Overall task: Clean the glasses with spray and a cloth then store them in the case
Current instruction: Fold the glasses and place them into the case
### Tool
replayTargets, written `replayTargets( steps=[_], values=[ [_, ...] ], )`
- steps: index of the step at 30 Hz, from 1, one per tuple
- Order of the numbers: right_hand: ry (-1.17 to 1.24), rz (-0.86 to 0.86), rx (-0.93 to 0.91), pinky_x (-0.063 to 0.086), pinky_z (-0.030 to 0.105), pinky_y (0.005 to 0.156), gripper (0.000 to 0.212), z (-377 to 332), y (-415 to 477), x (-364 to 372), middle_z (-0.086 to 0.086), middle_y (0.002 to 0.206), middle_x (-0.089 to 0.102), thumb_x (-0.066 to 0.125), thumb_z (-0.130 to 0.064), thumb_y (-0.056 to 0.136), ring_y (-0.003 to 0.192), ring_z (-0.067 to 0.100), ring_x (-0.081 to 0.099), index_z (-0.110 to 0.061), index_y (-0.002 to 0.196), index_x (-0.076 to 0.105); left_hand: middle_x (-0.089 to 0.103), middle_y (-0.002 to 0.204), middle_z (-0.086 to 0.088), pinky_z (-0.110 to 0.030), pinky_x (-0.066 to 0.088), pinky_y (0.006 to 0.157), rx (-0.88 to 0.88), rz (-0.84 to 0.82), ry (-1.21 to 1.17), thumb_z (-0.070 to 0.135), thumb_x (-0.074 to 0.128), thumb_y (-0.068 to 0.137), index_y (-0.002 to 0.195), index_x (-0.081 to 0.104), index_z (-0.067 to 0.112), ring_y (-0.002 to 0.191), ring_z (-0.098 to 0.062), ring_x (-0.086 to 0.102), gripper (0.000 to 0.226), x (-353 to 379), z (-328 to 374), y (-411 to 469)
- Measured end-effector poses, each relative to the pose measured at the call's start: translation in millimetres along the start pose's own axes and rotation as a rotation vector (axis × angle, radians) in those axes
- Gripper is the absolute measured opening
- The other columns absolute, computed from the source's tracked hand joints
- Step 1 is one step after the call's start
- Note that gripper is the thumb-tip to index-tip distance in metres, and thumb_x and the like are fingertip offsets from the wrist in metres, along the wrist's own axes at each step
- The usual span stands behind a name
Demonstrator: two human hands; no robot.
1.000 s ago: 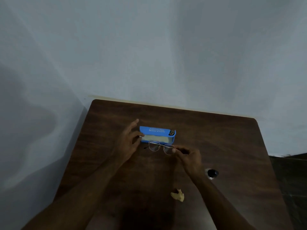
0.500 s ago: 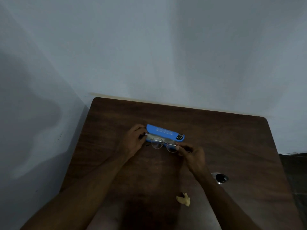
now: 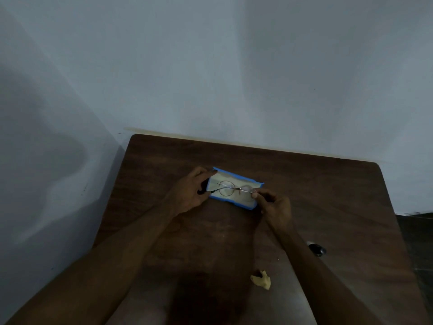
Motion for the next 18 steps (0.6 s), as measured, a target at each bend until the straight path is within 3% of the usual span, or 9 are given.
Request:
replayTargets(
  steps=[5,9,12,15,18],
  values=[
    [-0.1,0.025,-0.067,0.059,0.036,0.093,0.013,6,14,9,-0.01,0.101,0.08,0.075,-0.02,0.096,0.1,0.007,0.074,-0.032,0.096,0.079,0.039,0.147,0.008,-0.026,0.056,0.081,0.063,-0.026,0.013,0.041,0.074,0.093,0.159,0.038,0.03,0.089,-0.007,0.06,0.076,-3,-2,2],
    [-0.27,0.01,-0.08,0.058,0.038,0.088,0.011,8,21,13,-0.005,0.104,0.079,0.072,-0.026,0.099,0.101,0.013,0.072,-0.022,0.104,0.081,0.038,0.149,0.009,-0.014,0.046,0.075,0.096,-0.042,0.022,0.045,0.072,0.094,0.159,0.037,0.03,0.086,-0.005,0.056,0.076,-2,-2,1],
    [-0.449,-0.034,-0.124,0.052,0.031,0.083,0.015,6,24,15,0.0,0.111,0.077,0.067,-0.025,0.102,0.105,0.017,0.07,-0.018,0.11,0.078,0.037,0.152,0.007,-0.003,0.036,0.07,0.084,-0.041,0.026,0.046,0.07,0.095,0.16,0.035,0.029,0.087,-0.003,0.051,0.075,-1,-1,-1],
    [-0.636,-0.095,-0.12,0.055,0.033,0.083,0.02,6,26,14,-0.001,0.117,0.074,0.061,-0.03,0.105,0.105,0.017,0.068,-0.021,0.118,0.074,0.036,0.153,0.005,-0.003,0.033,0.069,0.083,-0.034,0.043,0.047,0.067,0.097,0.161,0.033,0.028,0.091,-0.002,0.047,0.076,-1,1,-2],
    [-0.806,-0.119,-0.207,0.051,0.032,0.078,0.02,2,25,13,0.001,0.11,0.072,0.057,-0.029,0.107,0.103,0.02,0.066,-0.022,0.112,0.074,0.036,0.153,0.002,-0.005,0.035,0.074,0.086,-0.021,0.065,0.048,0.066,0.097,0.162,0.033,0.025,0.097,0.0,0.044,0.076,1,3,-5]
  ],
)
Point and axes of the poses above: each hand's wrist, its own y-axis towards the middle knuckle, its own x-axis out of the palm, z = x × y, the point moved 2 cm from there along y, towards the middle knuckle
